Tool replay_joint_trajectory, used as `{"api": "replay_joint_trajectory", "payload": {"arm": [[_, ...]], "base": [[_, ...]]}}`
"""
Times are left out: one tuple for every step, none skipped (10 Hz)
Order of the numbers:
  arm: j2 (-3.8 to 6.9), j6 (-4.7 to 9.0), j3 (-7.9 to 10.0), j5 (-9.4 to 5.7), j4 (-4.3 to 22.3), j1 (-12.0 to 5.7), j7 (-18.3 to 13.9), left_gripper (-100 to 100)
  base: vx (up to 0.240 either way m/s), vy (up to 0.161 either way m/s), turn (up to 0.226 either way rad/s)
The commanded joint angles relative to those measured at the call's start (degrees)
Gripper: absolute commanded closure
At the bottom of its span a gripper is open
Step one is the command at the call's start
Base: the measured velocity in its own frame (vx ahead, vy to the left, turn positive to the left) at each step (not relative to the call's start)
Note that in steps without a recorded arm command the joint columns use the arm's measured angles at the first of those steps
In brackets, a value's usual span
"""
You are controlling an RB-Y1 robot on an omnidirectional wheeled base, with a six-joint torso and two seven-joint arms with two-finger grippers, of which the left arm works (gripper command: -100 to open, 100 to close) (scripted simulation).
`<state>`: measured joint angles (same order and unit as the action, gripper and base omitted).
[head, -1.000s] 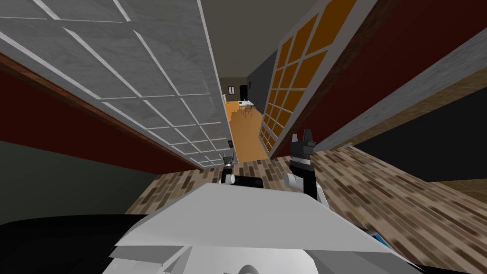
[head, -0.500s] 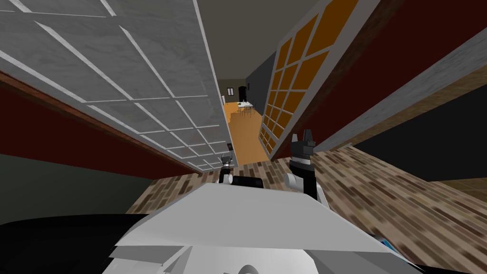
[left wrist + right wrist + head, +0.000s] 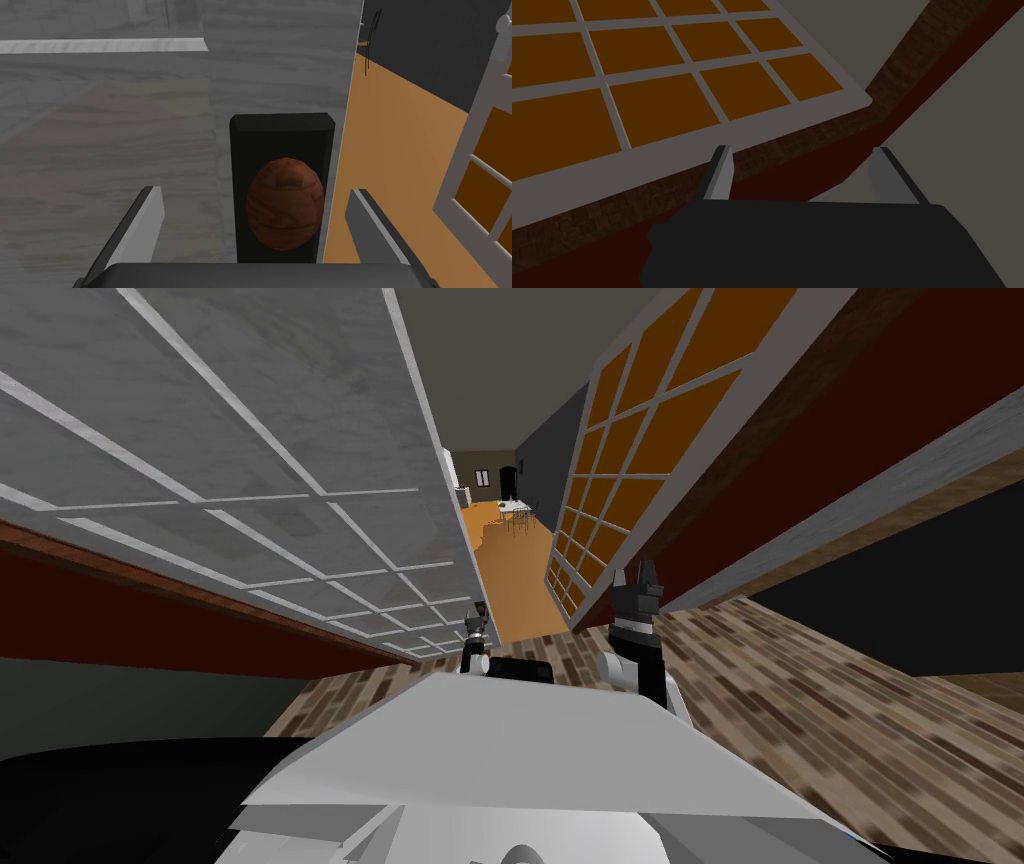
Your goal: Push the door open
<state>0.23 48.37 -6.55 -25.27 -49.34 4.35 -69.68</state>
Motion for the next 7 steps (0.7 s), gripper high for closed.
{"api": "replay_joint_trajectory", "payload": {"arm": [[-1.50, 0.03, 0.16, -0.11, 0.1, -0.09, -0.2, -100], [-0.89, 0.02, 0.13, -0.08, 0.2, -0.14, -0.1, -100], [-0.89, 0.02, 0.13, -0.08, 0.2, -0.14, -0.1, 100], [-0.89, 0.02, 0.13, -0.08, 0.2, -0.14, -0.1, 100], [-0.89, 0.02, 0.13, -0.08, 0.2, -0.14, -0.1, 100], [-0.89, 0.02, 0.13, -0.08, 0.2, -0.14, -0.1, 100], [-0.89, 0.02, 0.13, -0.08, 0.2, -0.14, -0.1, 100]], "base": [[0.209, 0.038, -0.023], [0.084, 0.015, 0.010], [-0.020, -0.007, -0.007], [-0.028, -0.014, -0.034], [-0.016, -0.004, 0.008], [-0.010, -0.002, 0.001], [-0.007, -0.001, -0.001]]}}
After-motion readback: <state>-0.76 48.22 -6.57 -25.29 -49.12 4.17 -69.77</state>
